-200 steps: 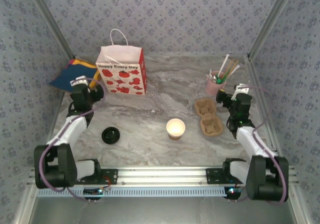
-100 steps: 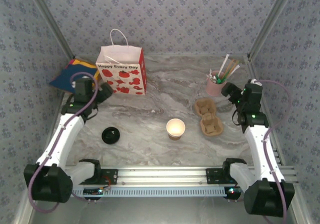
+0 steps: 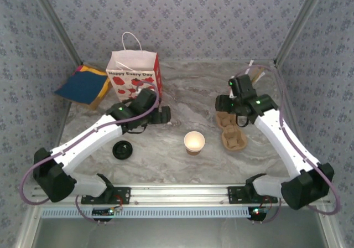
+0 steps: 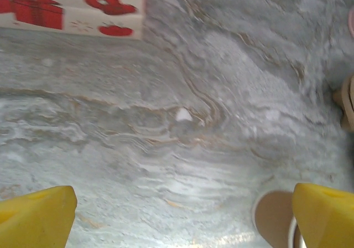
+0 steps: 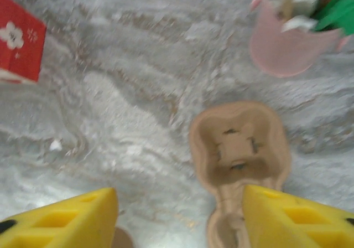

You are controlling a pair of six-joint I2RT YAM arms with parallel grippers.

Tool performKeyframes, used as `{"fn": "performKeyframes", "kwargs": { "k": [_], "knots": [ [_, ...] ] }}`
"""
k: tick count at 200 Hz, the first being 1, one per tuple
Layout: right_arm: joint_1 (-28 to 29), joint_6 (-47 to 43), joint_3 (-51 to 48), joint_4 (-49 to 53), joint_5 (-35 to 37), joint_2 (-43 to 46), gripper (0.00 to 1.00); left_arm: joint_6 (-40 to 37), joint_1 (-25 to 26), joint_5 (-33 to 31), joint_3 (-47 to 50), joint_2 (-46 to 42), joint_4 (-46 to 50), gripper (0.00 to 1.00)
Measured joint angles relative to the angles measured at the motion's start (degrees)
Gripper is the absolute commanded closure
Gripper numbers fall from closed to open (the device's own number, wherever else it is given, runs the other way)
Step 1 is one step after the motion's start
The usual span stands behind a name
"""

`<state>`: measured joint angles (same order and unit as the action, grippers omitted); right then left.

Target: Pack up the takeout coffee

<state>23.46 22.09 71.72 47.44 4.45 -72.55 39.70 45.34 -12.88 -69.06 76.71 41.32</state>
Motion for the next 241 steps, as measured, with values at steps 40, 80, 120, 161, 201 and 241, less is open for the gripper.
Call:
{"fn": "performKeyframes", "kwargs": {
  "k": [40, 80, 120, 161, 201, 241],
  "knots": [
    [9.3, 1.4, 1.8, 6.7, -1.5, -5.4, 0.65, 0.6, 1.3, 0.2, -0.2, 0.4, 2.5, 0.0],
    [17.3, 5.2, 1.8, 10.1, -3.3, -9.7, 0.68, 1.1, 1.3, -0.2, 4.9, -5.2, 1.8, 0.0],
    [19.8, 7.1, 1.6, 11.6, -4.1, -13.1, 0.69, 1.1, 1.3, -0.4, 9.2, -11.0, 0.4, 0.0],
    [19.5, 8.4, 0.1, 12.2, -5.1, -13.1, 0.72, 0.6, 1.3, -0.4, 9.2, -11.1, -1.0, 0.0],
    [19.5, 8.6, -1.9, 12.4, -5.8, -13.1, 0.75, 0.2, 1.3, -0.4, 9.2, -11.0, -1.3, 0.0],
    [19.0, 8.6, -4.1, 12.0, -6.3, -13.1, 0.77, 0.2, 1.3, -0.3, 9.2, -10.3, -1.5, 0.0]
  ]
}}
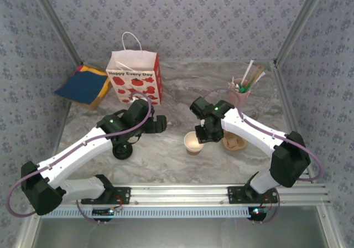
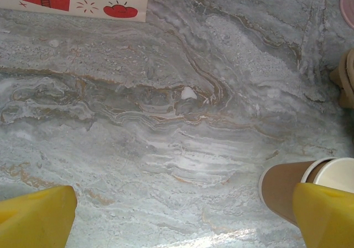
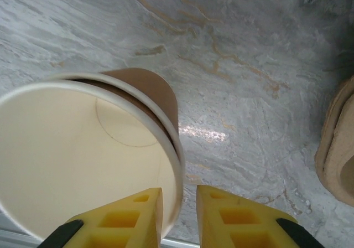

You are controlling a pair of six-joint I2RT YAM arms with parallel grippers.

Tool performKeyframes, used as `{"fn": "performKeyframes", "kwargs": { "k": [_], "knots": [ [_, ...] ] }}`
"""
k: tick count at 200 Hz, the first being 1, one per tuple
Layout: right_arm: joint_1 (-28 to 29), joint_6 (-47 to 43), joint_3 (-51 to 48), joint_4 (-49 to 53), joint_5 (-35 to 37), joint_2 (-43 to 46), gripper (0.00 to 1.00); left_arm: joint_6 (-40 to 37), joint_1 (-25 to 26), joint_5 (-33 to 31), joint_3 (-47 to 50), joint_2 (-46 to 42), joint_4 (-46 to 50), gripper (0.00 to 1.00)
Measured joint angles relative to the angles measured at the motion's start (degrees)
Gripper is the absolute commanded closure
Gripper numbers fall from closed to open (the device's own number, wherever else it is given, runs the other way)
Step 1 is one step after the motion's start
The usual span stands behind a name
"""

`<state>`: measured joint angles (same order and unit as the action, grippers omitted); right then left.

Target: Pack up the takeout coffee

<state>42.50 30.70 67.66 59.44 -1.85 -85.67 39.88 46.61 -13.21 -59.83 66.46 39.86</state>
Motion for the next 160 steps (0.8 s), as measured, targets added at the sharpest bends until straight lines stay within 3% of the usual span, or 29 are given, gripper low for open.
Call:
{"fn": "performKeyframes", "kwargs": {
  "k": [63, 160],
  "knots": [
    [-0.5, 0.0, -0.9, -0.6, -0.5, 0.0, 0.84, -0.3, 0.0, 0.1, 0.0, 0.5, 0.0, 0.0],
    [-0.5, 0.0, -0.9, -0.8, -0.5, 0.0, 0.81, -0.3, 0.0, 0.2, 0.0, 0.5, 0.0, 0.0]
  ]
}}
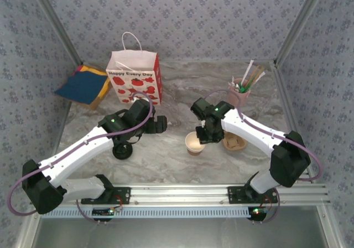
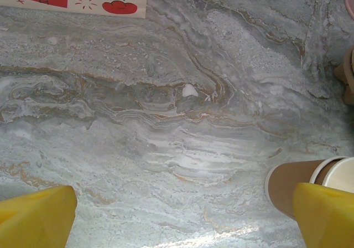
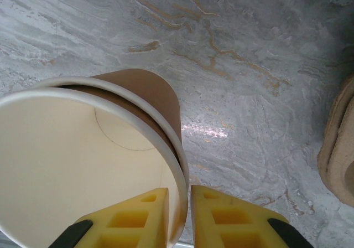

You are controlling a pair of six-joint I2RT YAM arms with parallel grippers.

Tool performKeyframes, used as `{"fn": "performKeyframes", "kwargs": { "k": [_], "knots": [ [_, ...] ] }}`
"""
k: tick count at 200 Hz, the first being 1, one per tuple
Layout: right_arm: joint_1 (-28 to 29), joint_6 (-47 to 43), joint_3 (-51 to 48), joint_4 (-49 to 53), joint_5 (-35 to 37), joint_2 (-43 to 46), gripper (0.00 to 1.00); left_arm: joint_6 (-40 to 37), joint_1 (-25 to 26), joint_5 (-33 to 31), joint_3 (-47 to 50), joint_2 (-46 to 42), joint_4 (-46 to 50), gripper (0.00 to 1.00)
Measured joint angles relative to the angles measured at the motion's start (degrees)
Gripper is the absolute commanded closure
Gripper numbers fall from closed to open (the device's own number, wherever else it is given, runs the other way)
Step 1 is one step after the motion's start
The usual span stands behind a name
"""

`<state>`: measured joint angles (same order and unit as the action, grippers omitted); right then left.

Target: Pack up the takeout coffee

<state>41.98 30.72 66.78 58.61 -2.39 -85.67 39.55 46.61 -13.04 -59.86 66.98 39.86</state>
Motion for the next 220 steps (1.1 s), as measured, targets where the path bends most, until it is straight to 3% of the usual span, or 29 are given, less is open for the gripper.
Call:
{"fn": "performKeyframes", "kwargs": {
  "k": [69, 131, 220],
  "knots": [
    [0.0, 0.2, 0.0, 0.6, 0.0, 0.0, 0.82, 0.0, 0.0, 0.2, 0.0, 0.0, 0.0, 0.0],
    [0.0, 0.6, 1.7, 1.5, 0.0, 0.5, 1.0, 0.0, 0.0, 0.3, -0.1, 0.0, 0.0, 0.0],
    [-2.2, 1.5, 2.2, 1.5, -2.9, 2.8, 1.0, 0.0, 0.0, 0.6, -0.3, 0.7, 0.0, 0.0]
  ]
}}
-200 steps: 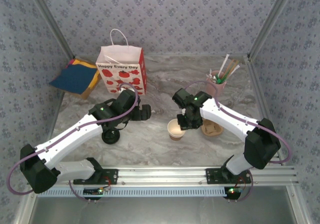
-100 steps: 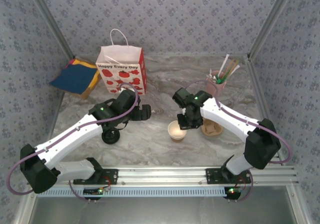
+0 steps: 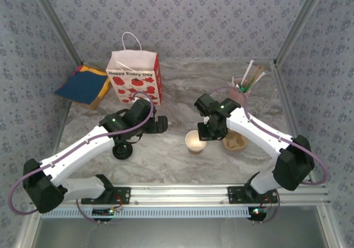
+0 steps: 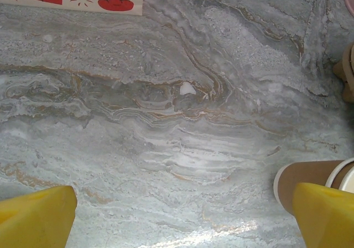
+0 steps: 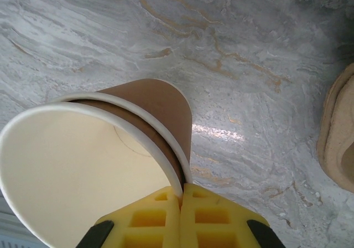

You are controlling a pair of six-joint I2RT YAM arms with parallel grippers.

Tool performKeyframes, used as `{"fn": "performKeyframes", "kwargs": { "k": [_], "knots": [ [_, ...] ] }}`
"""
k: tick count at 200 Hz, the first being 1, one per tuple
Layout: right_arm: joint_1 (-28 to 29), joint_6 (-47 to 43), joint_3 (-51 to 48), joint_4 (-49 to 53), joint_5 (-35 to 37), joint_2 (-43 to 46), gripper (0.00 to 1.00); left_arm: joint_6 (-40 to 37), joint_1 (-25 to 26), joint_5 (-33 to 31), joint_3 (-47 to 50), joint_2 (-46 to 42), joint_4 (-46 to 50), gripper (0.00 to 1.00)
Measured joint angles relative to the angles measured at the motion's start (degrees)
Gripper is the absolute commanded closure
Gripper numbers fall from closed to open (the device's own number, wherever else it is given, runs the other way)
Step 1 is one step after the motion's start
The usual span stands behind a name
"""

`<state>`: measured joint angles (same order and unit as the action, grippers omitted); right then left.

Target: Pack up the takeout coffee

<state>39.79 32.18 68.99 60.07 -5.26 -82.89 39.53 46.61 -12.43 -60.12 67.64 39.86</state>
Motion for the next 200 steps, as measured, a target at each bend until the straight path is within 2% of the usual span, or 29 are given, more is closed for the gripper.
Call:
{"fn": "performKeyframes", "kwargs": {
  "k": [66, 123, 141, 174, 200],
  "knots": [
    [-5.0, -0.1, 0.9, -2.0, -1.7, -0.5, 1.0, 0.0, 0.0, 0.0, 0.0, 0.0, 0.0, 0.0],
    [-11.6, -3.0, 9.7, -3.3, -2.1, -8.4, 1.0, 0.0, -0.2, 1.6, -0.2, 0.0, -0.1, 0.0],
    [-12.9, -4.0, 13.5, -3.1, -2.3, -11.7, 1.0, 0.1, -1.5, 5.7, -0.5, 0.7, -1.4, 0.0],
    [-13.9, -5.6, 19.4, -3.1, -3.4, -17.1, 1.0, 1.6, -7.2, 15.6, -1.2, 4.5, -6.1, 0.01],
    [-13.9, -6.6, 22.3, -2.8, -4.2, -20.2, 1.0, 5.2, -11.8, 24.3, -1.2, 8.5, -11.9, 0.08]
  ]
}}
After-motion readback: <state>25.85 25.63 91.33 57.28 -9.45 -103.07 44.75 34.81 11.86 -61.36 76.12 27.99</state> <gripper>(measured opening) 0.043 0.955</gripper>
